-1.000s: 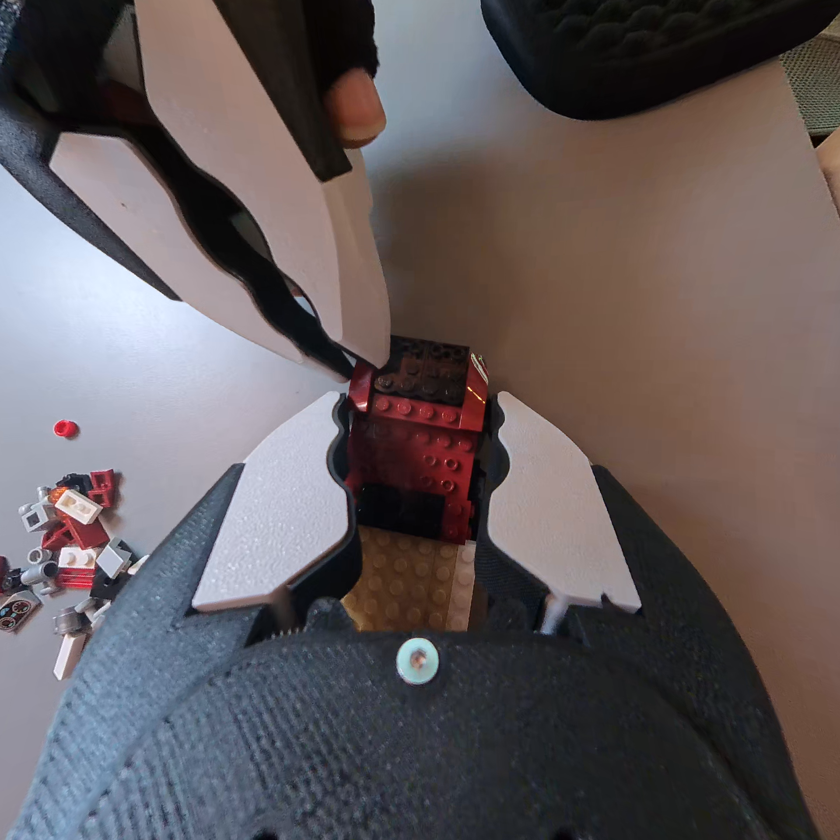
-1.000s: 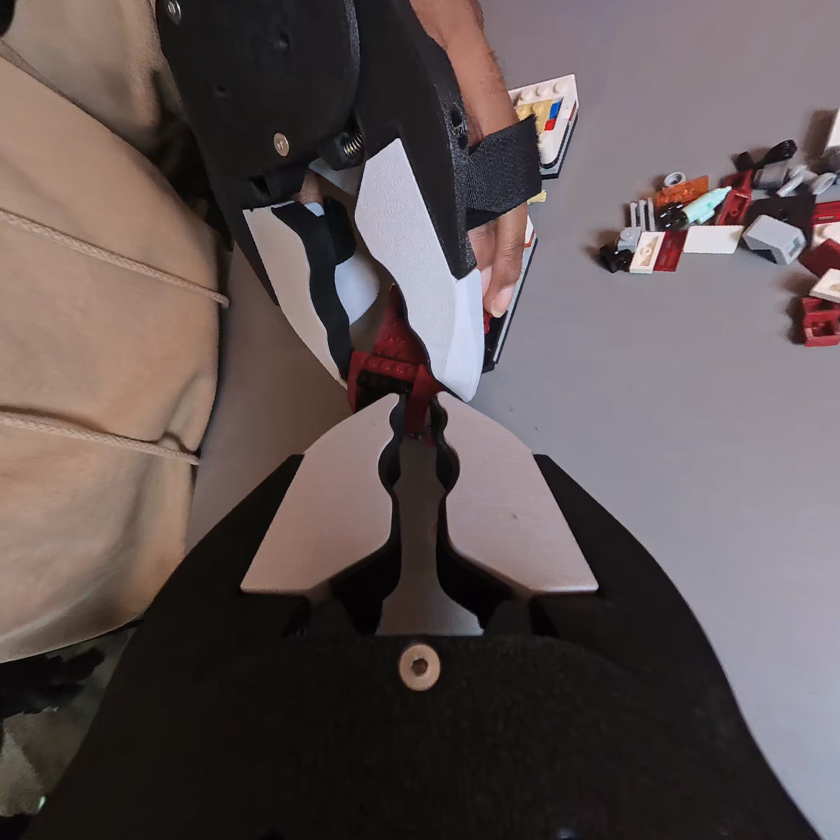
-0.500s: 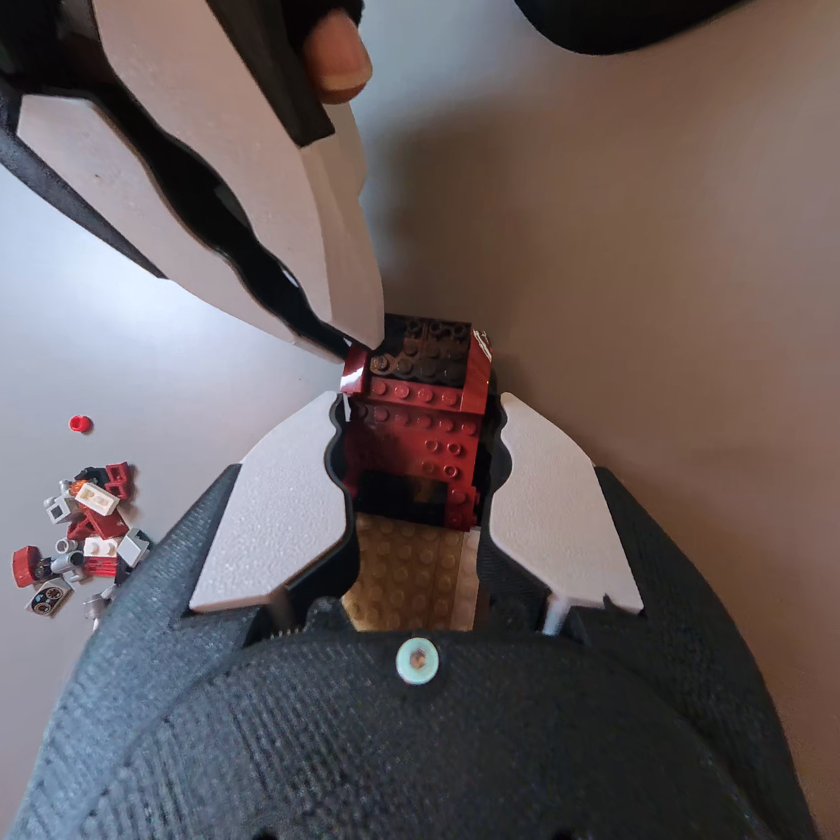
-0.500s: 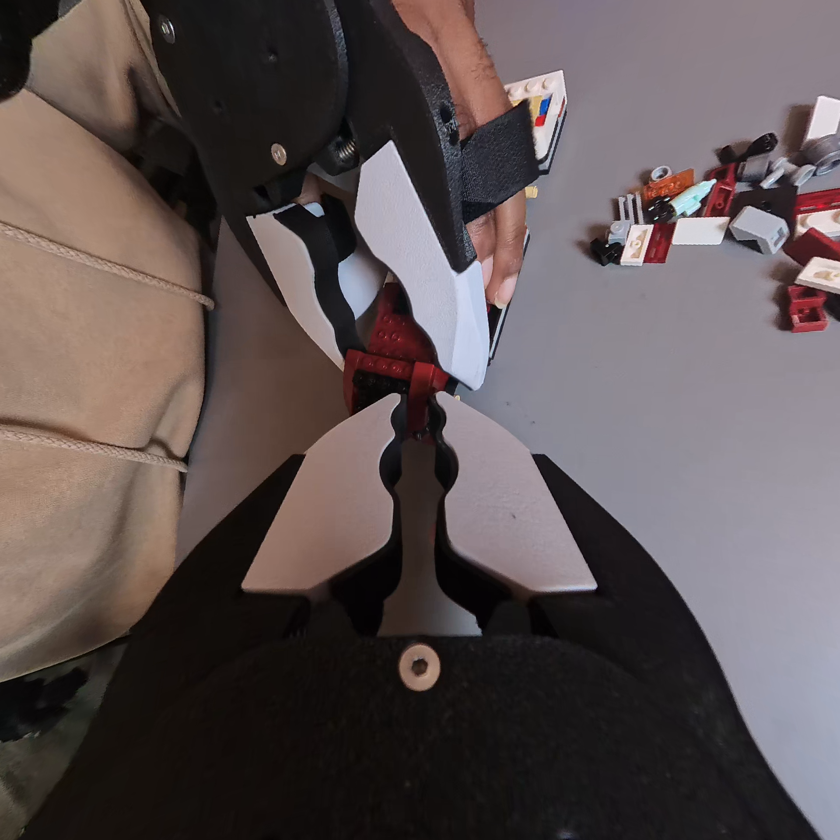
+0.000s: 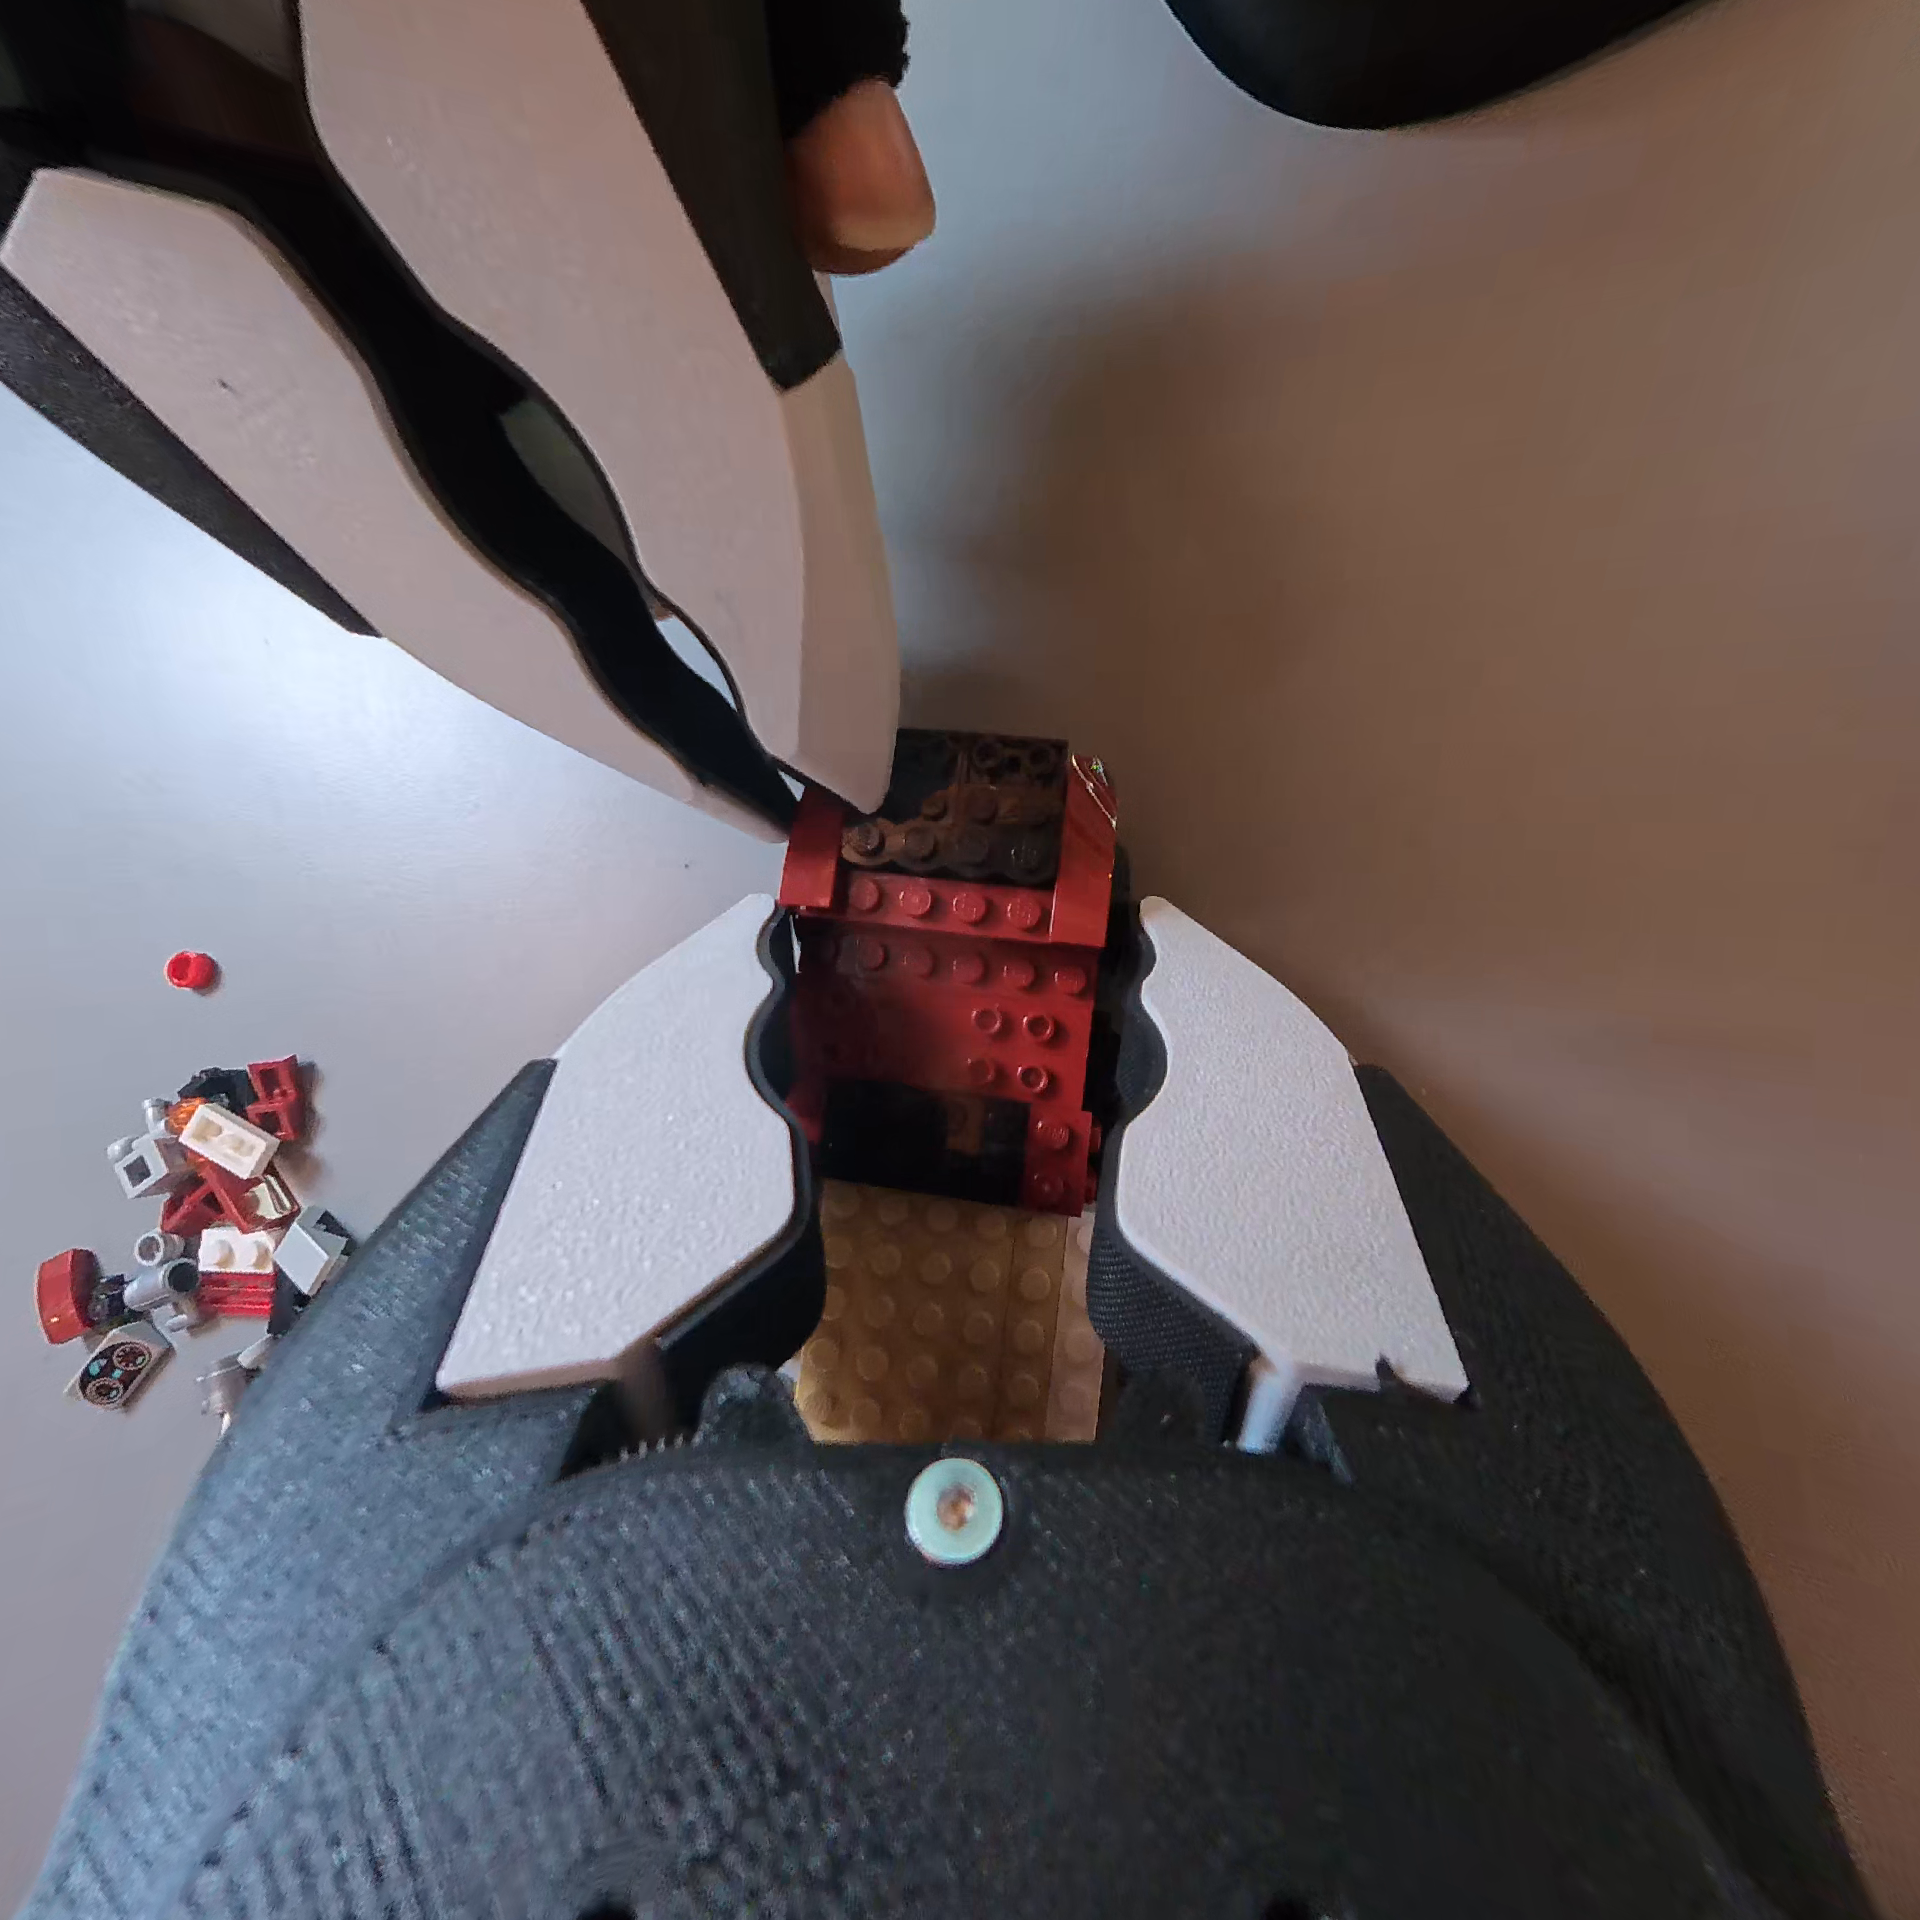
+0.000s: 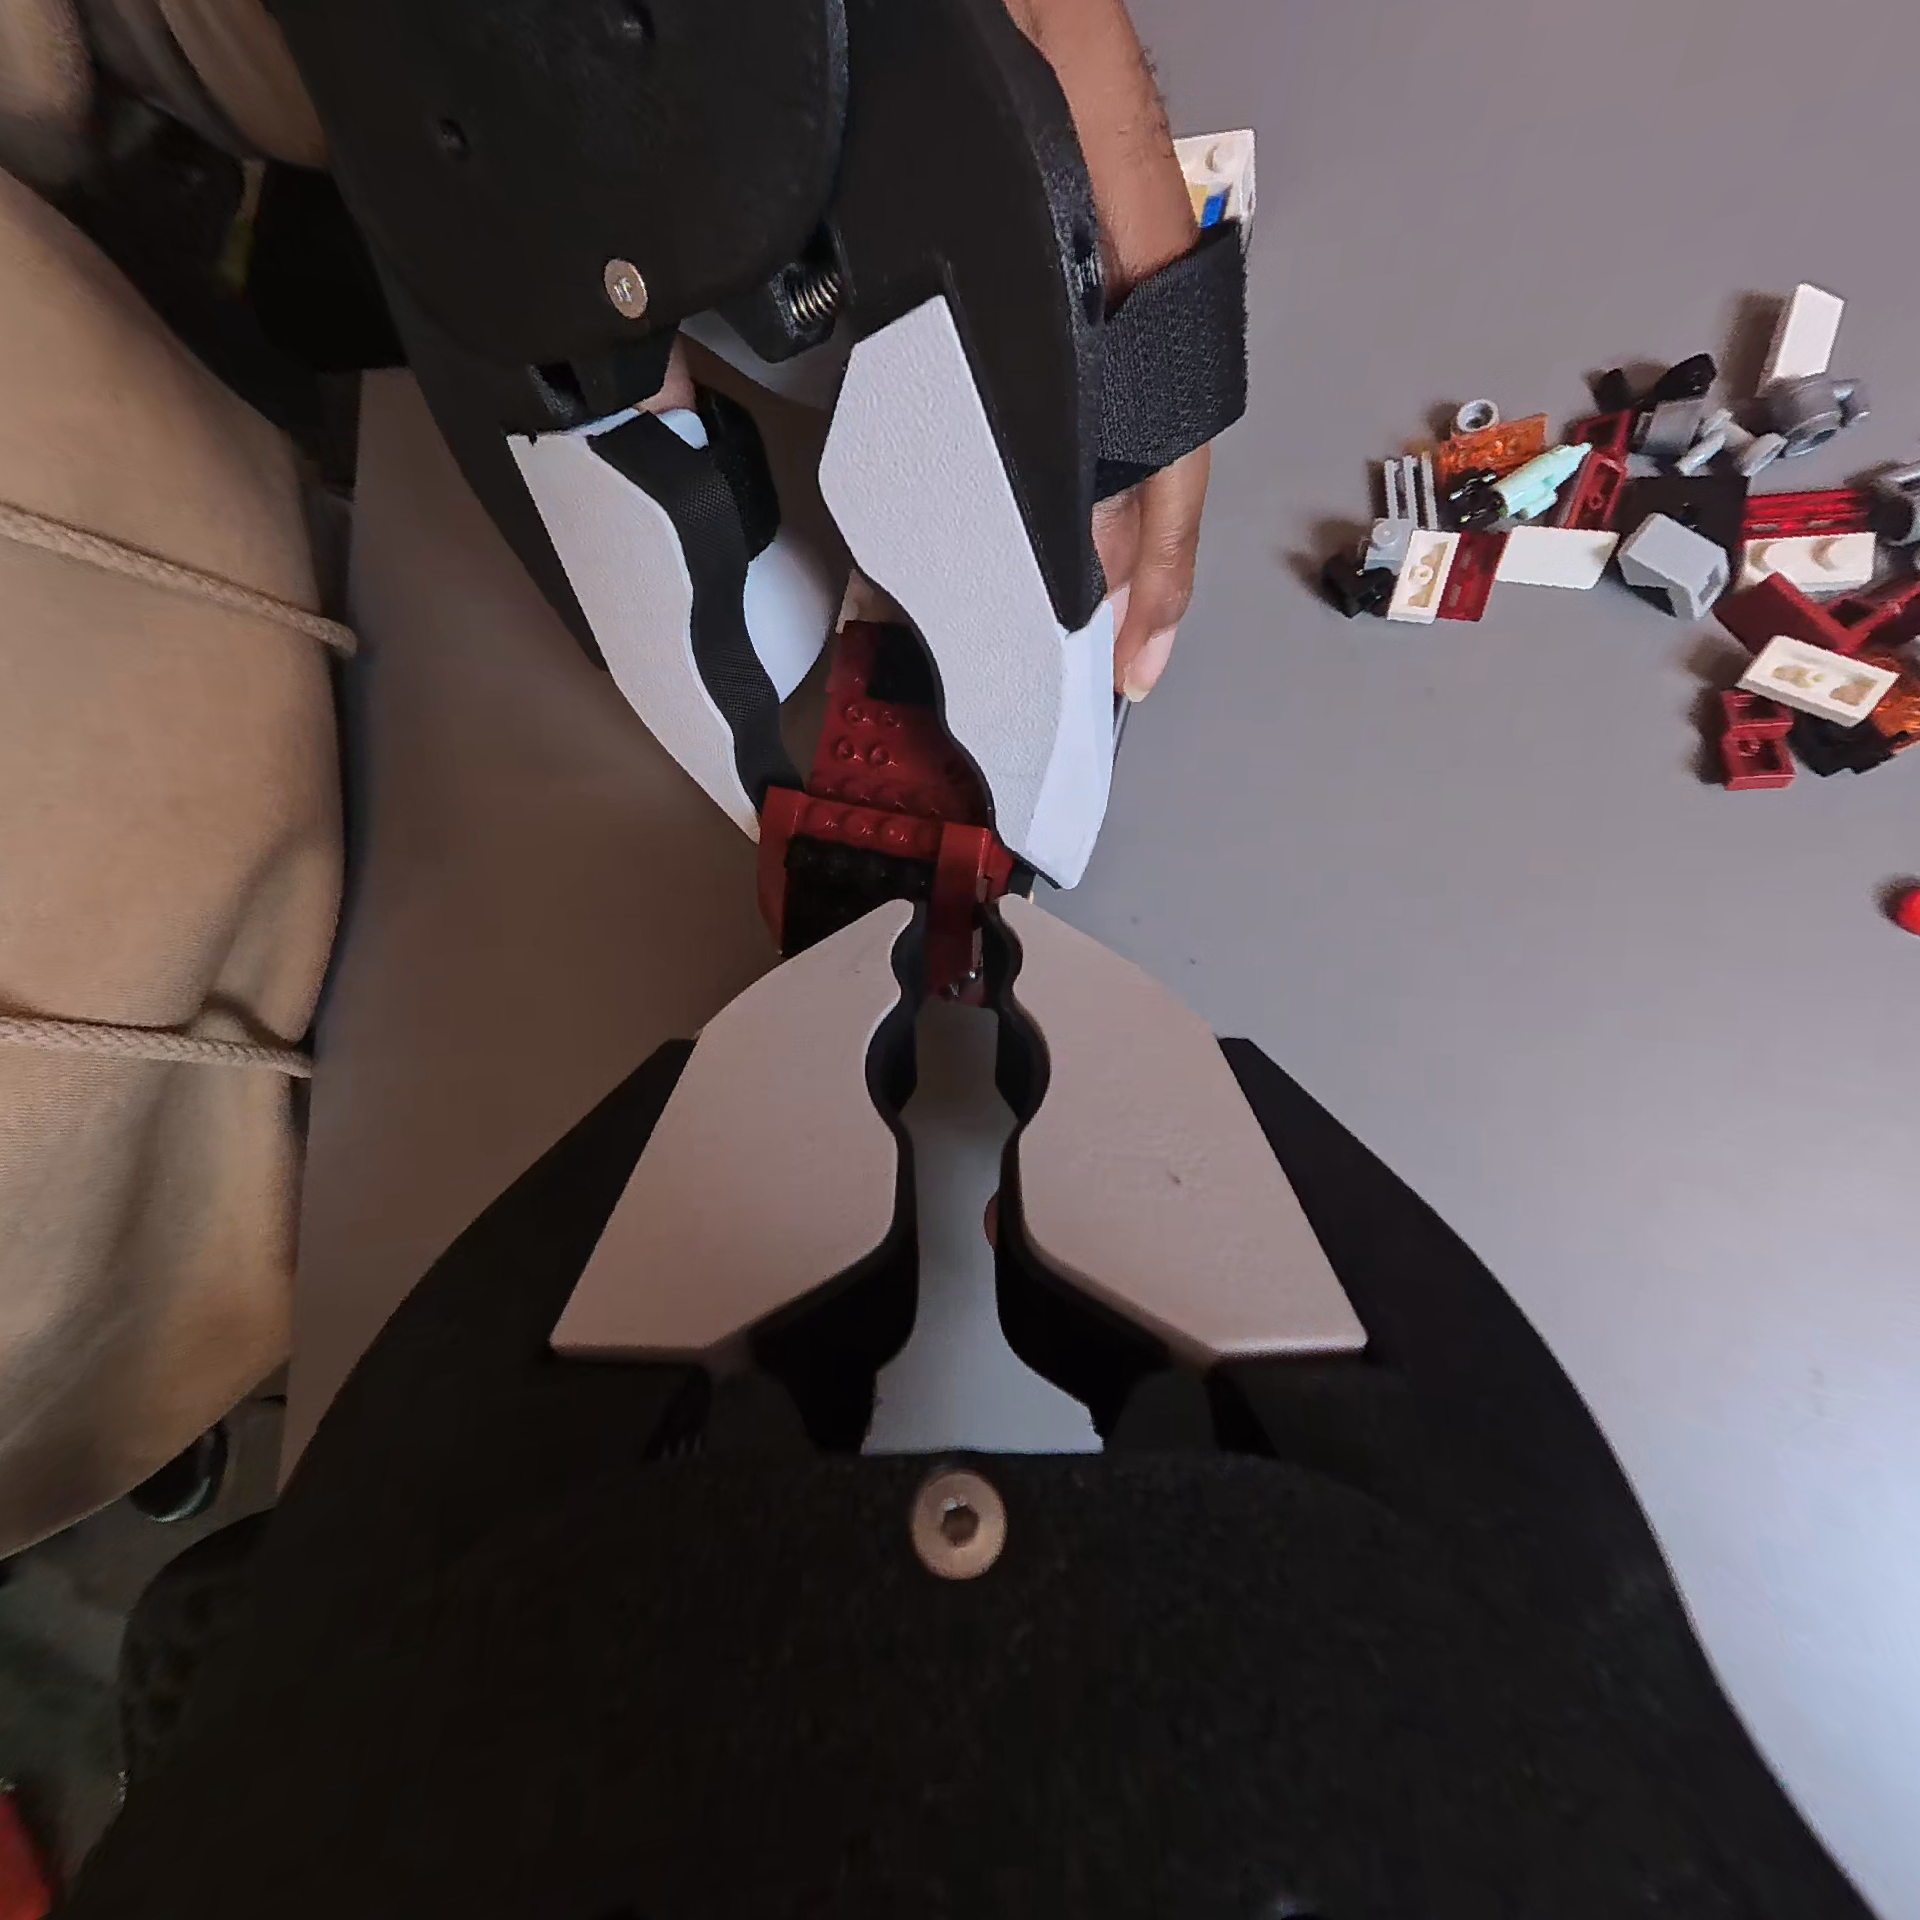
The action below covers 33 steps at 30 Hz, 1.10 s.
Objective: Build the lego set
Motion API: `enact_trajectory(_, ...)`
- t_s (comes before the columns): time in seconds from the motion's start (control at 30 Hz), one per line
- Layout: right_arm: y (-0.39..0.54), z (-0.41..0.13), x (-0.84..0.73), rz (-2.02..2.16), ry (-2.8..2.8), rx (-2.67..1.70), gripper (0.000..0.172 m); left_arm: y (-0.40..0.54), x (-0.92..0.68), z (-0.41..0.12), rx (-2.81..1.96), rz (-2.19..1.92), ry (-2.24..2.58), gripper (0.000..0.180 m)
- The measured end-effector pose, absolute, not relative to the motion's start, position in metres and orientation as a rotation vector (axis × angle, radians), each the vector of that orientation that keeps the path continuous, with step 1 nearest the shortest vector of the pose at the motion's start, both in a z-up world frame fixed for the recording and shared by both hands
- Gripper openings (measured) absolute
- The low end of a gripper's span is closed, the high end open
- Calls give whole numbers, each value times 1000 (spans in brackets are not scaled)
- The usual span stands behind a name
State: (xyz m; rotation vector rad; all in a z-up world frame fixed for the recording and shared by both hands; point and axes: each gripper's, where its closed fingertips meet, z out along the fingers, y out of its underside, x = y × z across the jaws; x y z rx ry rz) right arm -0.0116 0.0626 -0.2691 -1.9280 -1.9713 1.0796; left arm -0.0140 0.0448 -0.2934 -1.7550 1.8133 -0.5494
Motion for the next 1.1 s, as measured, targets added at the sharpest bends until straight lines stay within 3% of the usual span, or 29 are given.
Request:
enact_trajectory(0.43, 60, -266, -11, 1244, -1898, -1973, 18, 45, -14, -294, -1753, -549, 1811, 60)
enact_trajectory(0.63, 64, -263, -12, 1337, -1826, -2021, 8, 45, -14, -294, -1753, -548, 1811, 60)
enact_trajectory(1.1, 64, -268, -12, 1227, -1943, -2041, 4, 45, -14, -294, -1744, -555, 1824, 60)
